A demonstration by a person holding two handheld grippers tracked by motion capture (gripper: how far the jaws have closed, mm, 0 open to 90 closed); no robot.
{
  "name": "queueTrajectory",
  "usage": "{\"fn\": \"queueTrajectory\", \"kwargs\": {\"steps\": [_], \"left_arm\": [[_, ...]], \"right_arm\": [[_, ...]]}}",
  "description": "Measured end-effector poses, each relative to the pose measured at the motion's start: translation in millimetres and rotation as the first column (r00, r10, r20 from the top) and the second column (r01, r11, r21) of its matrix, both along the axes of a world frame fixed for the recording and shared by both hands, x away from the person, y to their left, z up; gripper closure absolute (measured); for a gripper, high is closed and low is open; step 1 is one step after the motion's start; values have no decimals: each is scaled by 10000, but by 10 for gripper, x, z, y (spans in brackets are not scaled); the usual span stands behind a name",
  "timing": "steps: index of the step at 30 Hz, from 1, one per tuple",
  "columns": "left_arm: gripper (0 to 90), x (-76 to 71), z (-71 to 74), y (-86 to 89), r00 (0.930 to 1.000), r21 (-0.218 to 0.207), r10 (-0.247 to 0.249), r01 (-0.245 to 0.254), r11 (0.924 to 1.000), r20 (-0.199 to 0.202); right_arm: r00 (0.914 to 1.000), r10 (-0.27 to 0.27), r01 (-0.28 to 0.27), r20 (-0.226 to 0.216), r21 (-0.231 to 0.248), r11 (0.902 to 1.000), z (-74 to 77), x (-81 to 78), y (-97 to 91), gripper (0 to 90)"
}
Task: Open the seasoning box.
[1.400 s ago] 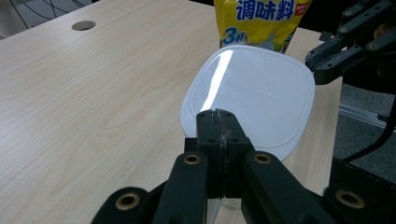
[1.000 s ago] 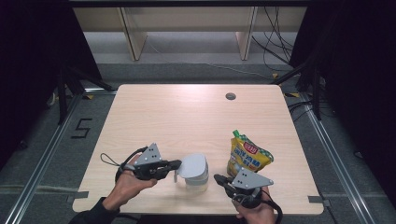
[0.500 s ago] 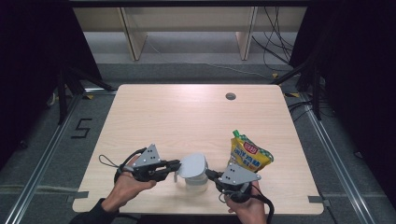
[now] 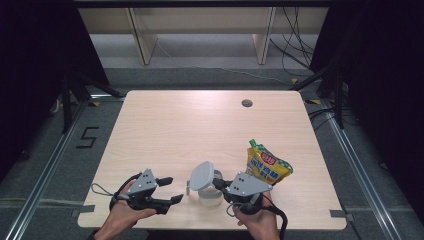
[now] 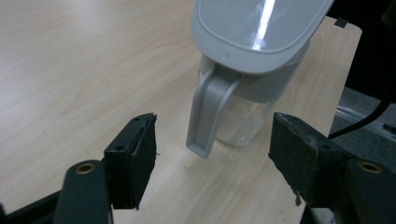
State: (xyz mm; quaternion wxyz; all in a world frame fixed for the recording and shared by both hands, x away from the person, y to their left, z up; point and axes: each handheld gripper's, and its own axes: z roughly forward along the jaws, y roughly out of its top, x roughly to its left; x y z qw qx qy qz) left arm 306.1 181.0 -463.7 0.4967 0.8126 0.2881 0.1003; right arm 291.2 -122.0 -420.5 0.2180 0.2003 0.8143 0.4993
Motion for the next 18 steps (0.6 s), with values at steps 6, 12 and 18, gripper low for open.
{"fn": "queueTrajectory", "kwargs": {"steps": [6, 12, 18], "left_arm": [[261, -21, -86, 25, 9997, -53, 223, -224, 9997, -95], [243, -32, -198, -41, 9992, 424, 352, -343, 9985, -204], [226, -19, -193, -20, 9998, 906, 201, -209, 9957, 95]], "right_arm": [[9998, 149, -149, 146, 57, 9999, 46, -8, 89, 900], [9991, 399, -401, 131, 156, 9991, 80, -10, 216, 900], [9979, 627, -628, 175, 56, 9980, 72, -11, 280, 897]]}}
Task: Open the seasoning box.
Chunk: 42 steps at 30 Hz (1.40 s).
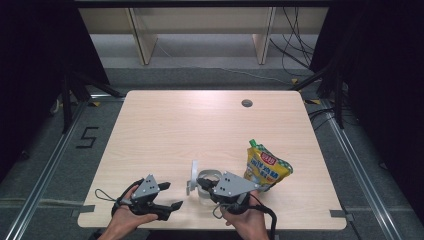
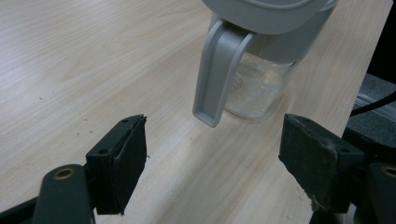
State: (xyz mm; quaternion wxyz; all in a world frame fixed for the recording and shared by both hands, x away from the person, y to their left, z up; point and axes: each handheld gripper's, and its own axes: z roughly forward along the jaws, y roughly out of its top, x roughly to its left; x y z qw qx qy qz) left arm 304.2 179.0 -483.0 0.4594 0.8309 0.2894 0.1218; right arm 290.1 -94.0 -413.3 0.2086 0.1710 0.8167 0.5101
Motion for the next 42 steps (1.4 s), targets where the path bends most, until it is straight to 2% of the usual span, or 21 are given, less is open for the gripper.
{"fn": "queueTrajectory", "kwargs": {"steps": [2, 3, 9, 13, 14, 19, 24, 26, 27, 28, 30, 31, 32, 34, 36, 37, 38, 39, 40, 41, 42], "left_arm": [[227, -12, -13, -22, 9997, -117, 210, -211, 9997, -87], [227, -4, -18, -7, 9999, 234, 95, -94, 9997, -39], [227, 24, -49, 6, 10000, 262, -4, 3, 9997, 32], [228, 25, -51, 11, 10000, 152, 4, -4, 9999, 11], [228, 18, -53, -1, 9999, 53, 16, -16, 10000, -150], [217, 11, -51, -8, 9998, 61, -59, 60, 10000, -170], [189, 12, -56, -8, 9997, -22, 140, -141, 9999, -191], [180, 5, -41, -14, 9998, -305, 16, -21, 9995, -175], [169, 5, -19, -3, 9999, -105, -47, 46, 9999, -160], [159, -2, -23, -16, 9999, -297, 8, -12, 9996, -135], [152, -1, -20, -20, 9999, -217, -45, 42, 9998, -94], [152, -4, -17, -20, 9999, -83, -59, 58, 9999, -113], [151, 5, -30, -28, 9998, -171, -207, 207, 9996, 11], [151, 3, -34, -33, 9997, -40, -224, 223, 9997, -86], [151, -3, -31, -36, 9998, 76, -173, 174, 9998, -102], [151, -10, -41, -53, 9999, -195, -135, 133, 9997, -99], [151, 0, -30, -39, 9996, 6, -297, 297, 9996, 25], [151, -9, -33, -47, 9998, -155, -167, 166, 9997, -88], [151, -7, -30, -43, 9998, -154, -189, 188, 9997, -91], [150, -7, -30, -43, 9998, -154, -189, 188, 9997, -91], [150, -4, -27, -39, 9998, -146, -149, 148, 9998, -100]], "right_arm": [[9999, 59, -59, -117, 53, 10000, -1, -6, -3, 893], [9999, 59, -59, -117, 53, 10000, -1, -6, -3, 893], [9995, -309, 311, -99, 226, 9993, 17, -32, -165, 864], [9964, -806, 815, -247, 363, 9960, -69, -79, -474, 834], [9917, -1203, 1225, -460, 475, 9913, -131, -116, -592, 816], [9826, -1720, 1764, -699, 623, 9823, -248, -189, -833, 723], [9583, -2626, 2730, -1124, 906, 9577, -328, -332, -1130, 617], [9599, -2670, 2742, -854, 884, 9576, -348, -334, -1173, 604], [9544, -2764, 2872, -1129, 934, 9533, -386, -358, -1209, 591], [9468, -3027, 3120, -1095, 818, 9465, -403, -383, -1264, 582], [9318, -3281, 3442, -1552, 905, 9345, -466, -439, -1349, 551], [9318, -3281, 3442, -1552, 905, 9345, -466, -439, -1349, 551], [9176, -3600, 3763, -1687, 764, 9233, -485, -472, -1419, 530], [9151, -3680, 3828, -1646, 689, 9212, -497, -476, -1452, 524], [9051, -3881, 4034, -1735, 624, 9129, -527, -469, -1510, 497], [8952, -4071, 4231, -1813, 590, 9042, -549, -455, -1547, 484], [8867, -4189, 4367, -1956, 571, 8978, -581, -431, -1583, 468], [8691, -4372, 4605, -2313, 558, 8859, -590, -443, -1582, 450], [8793, -4270, 4446, -2110, 420, 8947, -606, -404, -1617, 424], [8622, -4511, 4724, -2306, 446, 8802, -626, -409, -1606, 406], [8622, -4511, 4724, -2306, 446, 8802, -626, -409, -1606, 406]]}}
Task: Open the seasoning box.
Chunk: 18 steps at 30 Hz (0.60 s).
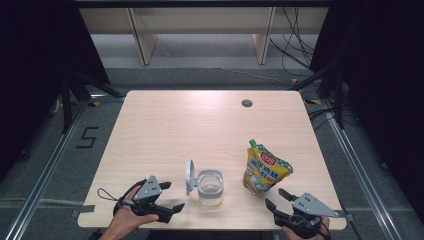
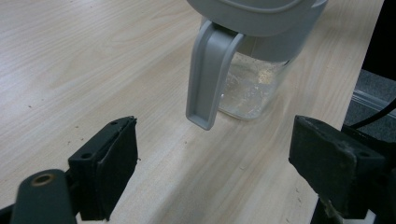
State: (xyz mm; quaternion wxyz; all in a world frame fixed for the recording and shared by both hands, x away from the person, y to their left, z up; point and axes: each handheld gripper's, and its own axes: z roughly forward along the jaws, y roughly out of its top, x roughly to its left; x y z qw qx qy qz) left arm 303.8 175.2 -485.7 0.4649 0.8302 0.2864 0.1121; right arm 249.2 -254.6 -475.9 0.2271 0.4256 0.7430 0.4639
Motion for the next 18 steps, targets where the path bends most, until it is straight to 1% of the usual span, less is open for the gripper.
{"fn": "queueTrajectory", "kwargs": {"steps": [1, 2, 4, 5, 6, 7, 8, 11, 12, 13, 14, 15, 16, 17, 18], "left_arm": [[150, 7, -6, 1, 10000, -109, -9, 10, 9999, 59], [150, 14, -6, 4, 9999, -98, -37, 39, 9999, 143], [150, 14, -6, 7, 9999, -105, -32, 33, 9999, 141], [150, 7, -12, -2, 9999, -271, 132, -132, 9995, 12], [150, 7, -12, -2, 9999, -271, 132, -132, 9995, 12], [150, 7, -11, -4, 9999, -279, 136, -135, 9995, 20], [150, 8, -8, -2, 10000, -230, 94, -93, 9997, 30], [150, 9, -12, -8, 9999, -291, 129, -128, 9995, 33], [150, 15, -6, 0, 9999, -152, 107, -107, 9998, 17], [150, 19, -2, 6, 9999, -66, 134, -134, 9999, 23], [150, 23, 0, 8, 9999, -108, 110, -110, 9999, 8], [150, 25, 1, 8, 9999, -162, 154, -154, 9998, 0], [150, 30, 2, 9, 9999, -168, 159, -160, 9997, -5], [150, 33, 1, 7, 9997, -175, 244, -244, 9996, 8], [150, 38, 0, 2, 9997, -252, 238, -239, 9994, -16]], "right_arm": [[9999, 57, -56, 124, -95, 9999, -11, 22, -21, 394], [9996, -32, 34, 285, -48, 10000, -24, 44, -41, 367], [9994, 34, -32, 340, -62, 10000, -27, 57, -47, 358], [9995, -281, 281, 107, 6, 9996, -27, 51, -53, 341], [9995, -281, 281, 107, 6, 9996, -27, 51, -53, 341], [9991, -432, 433, -42, 183, 9989, -34, 43, -42, 343], [9996, -110, 108, 256, 81, 9999, -46, 82, -66, 344], [9991, -272, 271, 317, 47, 9996, -53, 101, -74, 328], [9986, -79, 74, 532, 109, 9999, -72, 147, -73, 295], [9992, -264, 256, 313, 252, 9994, -76, 141, -60, 288], [9995, -295, 289, 122, 493, 9984, -87, 148, -43, 284], [9987, -98, 86, 494, 253, 9996, -102, 190, -61, 273], [9981, -28, 6, 617, 363, 9993, -113, 206, -44, 258], [9988, -6, -10, 499, 325, 9995, -123, 213, -39, 247], [9981, 61, -78, 606, 265, 9996, -133, 229, -34, 237]]}}
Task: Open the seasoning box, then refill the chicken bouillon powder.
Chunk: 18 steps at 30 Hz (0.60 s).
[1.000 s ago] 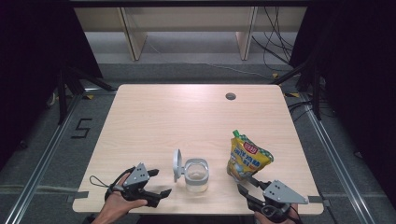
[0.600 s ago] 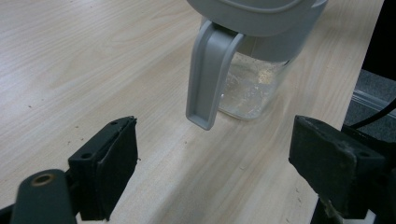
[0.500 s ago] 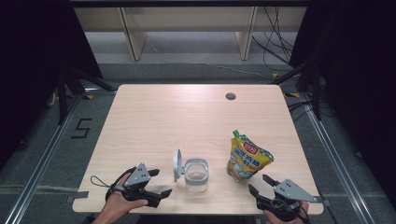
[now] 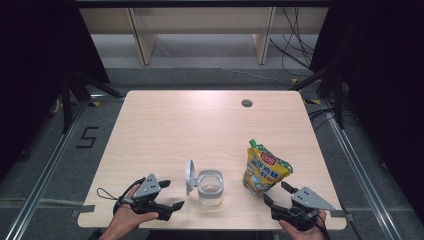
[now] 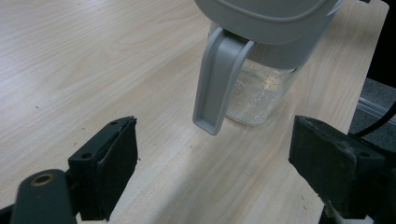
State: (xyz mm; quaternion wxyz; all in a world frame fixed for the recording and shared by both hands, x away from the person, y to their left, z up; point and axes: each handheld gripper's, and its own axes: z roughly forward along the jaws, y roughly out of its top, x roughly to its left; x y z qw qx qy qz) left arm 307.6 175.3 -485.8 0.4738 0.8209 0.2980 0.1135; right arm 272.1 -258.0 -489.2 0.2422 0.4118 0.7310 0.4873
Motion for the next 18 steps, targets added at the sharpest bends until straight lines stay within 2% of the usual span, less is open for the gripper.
{"fn": "queueTrajectory", "kwargs": {"steps": [2, 3, 4, 5, 7, 8, 9, 11, 12, 14, 15, 16, 17, 18], "left_arm": [[150, 1, 1, -16, 10000, -97, -8, 9, 10000, 17], [150, 2, 5, -18, 9999, -43, -106, 106, 9999, -68], [150, -7, 2, -33, 10000, -135, -28, 27, 9999, -68], [150, -8, 7, -26, 10000, 20, -73, 73, 10000, -26], [150, -8, 7, -27, 9999, -14, -138, 138, 9999, -69], [150, -7, 10, -23, 9999, 58, -127, 127, 9999, -41], [150, -6, 10, -21, 9999, 71, -124, 125, 9999, -32], [150, -3, 10, -11, 9999, 129, -139, 139, 9998, 0], [150, -10, 9, -20, 9999, -58, -141, 141, 9999, -40], [150, -8, 17, -16, 9999, -45, -112, 112, 9999, 72], [150, -4, 15, -16, 9999, -87, -141, 142, 9999, 74], [150, 3, 18, -10, 9996, 28, -259, 258, 9997, 140], [150, 4, 18, -8, 9995, 90, -260, 258, 9996, 162], [150, 6, 17, -9, 9995, 96, -271, 270, 9996, 167]], "right_arm": [[9997, -153, 156, -195, 146, 9998, -7, -3, 21, 215], [10000, -75, 75, -50, 59, 10000, -19, 25, 10, 200], [9994, -284, 291, -214, 326, 9990, -19, 17, 27, 192], [9998, -196, 196, 45, 168, 9997, -31, 48, 16, 190], [9998, -77, 75, 156, 109, 9999, -41, 88, 14, 176], [9999, -155, 156, -22, 271, 9995, -42, 81, 30, 170], [9997, 104, -107, 209, 163, 9998, -60, 118, 30, 165], [9994, 220, -227, 253, 300, 9993, -81, 150, 54, 161], [9993, 311, -319, 218, 331, 9989, -74, 156, 62, 161], [9989, 233, -250, 419, 404, 9989, -93, 187, 85, 160], [9988, 239, -252, 427, 298, 9992, -97, 202, 82, 159], [9991, 166, -183, 392, 424, 9989, -102, 203, 99, 158], [9979, 366, -382, 529, 302, 9988, -109, 234, 88, 159], [9988, 153, -179, 458, 581, 9982, -117, 232, 102, 160]]}}
